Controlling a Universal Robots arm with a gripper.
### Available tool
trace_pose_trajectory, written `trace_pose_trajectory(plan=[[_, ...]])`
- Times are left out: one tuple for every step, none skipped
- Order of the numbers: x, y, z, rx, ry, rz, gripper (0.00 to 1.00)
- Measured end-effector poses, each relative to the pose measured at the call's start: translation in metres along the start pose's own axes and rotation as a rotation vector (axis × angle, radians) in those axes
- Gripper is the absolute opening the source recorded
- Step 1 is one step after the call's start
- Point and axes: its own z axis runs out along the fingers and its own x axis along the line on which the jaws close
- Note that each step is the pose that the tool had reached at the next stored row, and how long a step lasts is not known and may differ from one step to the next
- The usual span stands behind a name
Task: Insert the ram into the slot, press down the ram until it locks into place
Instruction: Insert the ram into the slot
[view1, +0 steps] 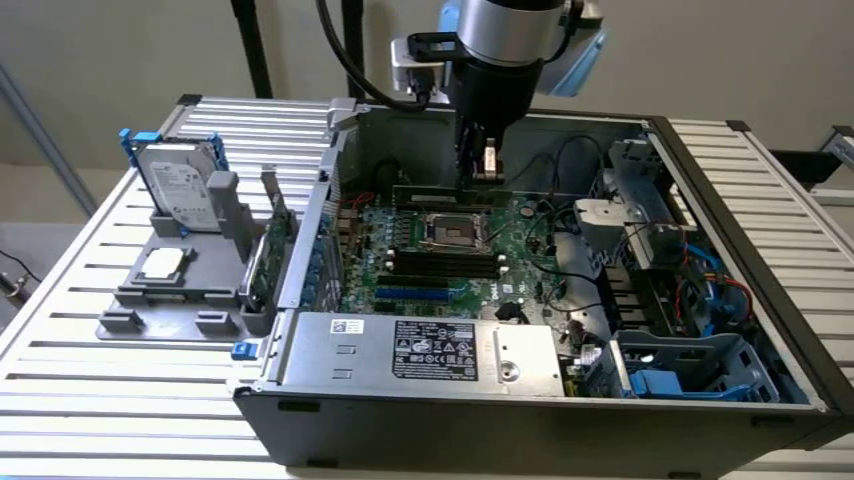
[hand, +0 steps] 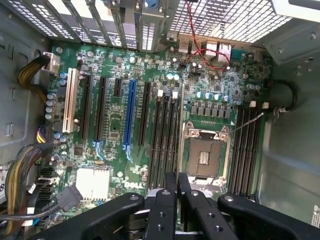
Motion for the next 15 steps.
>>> trace_pose_trajectory(plan=[[0.0, 0.0, 0.0013, 0.0002, 0.0019, 0.004, 0.13], [0.0, -0.0001, 0.0027, 0.0006, 0.0032, 0.008, 0.13], [0.0, -0.0001, 0.0042, 0.001, 0.0045, 0.015, 0.13], [0.001, -0.0002, 0.0056, 0.0017, 0.0055, 0.022, 0.13], [0.001, -0.0002, 0.0069, 0.0026, 0.0063, 0.032, 0.13], [0.001, -0.0003, 0.008, 0.0036, 0.0066, 0.043, 0.13], [0.001, -0.0004, 0.0091, 0.0046, 0.0068, 0.053, 0.13], [0.001, -0.0006, 0.0103, 0.0052, 0.0078, 0.06, 0.13], [0.001, -0.0011, 0.0118, 0.0055, 0.0088, 0.064, 0.13], [0.001, -0.0016, 0.0132, 0.0057, 0.0097, 0.067, 0.13], [0.002, -0.0022, 0.0146, 0.0059, 0.0109, 0.069, 0.13], [0.002, -0.0025, 0.0163, 0.0058, 0.012, 0.07, 0.13], [0.002, -0.0026, 0.0181, 0.0059, 0.0128, 0.07, 0.13], [0.002, -0.0027, 0.0199, 0.0058, 0.0135, 0.07, 0.13], [0.002, -0.0028, 0.0217, 0.0058, 0.0142, 0.07, 0.13]])
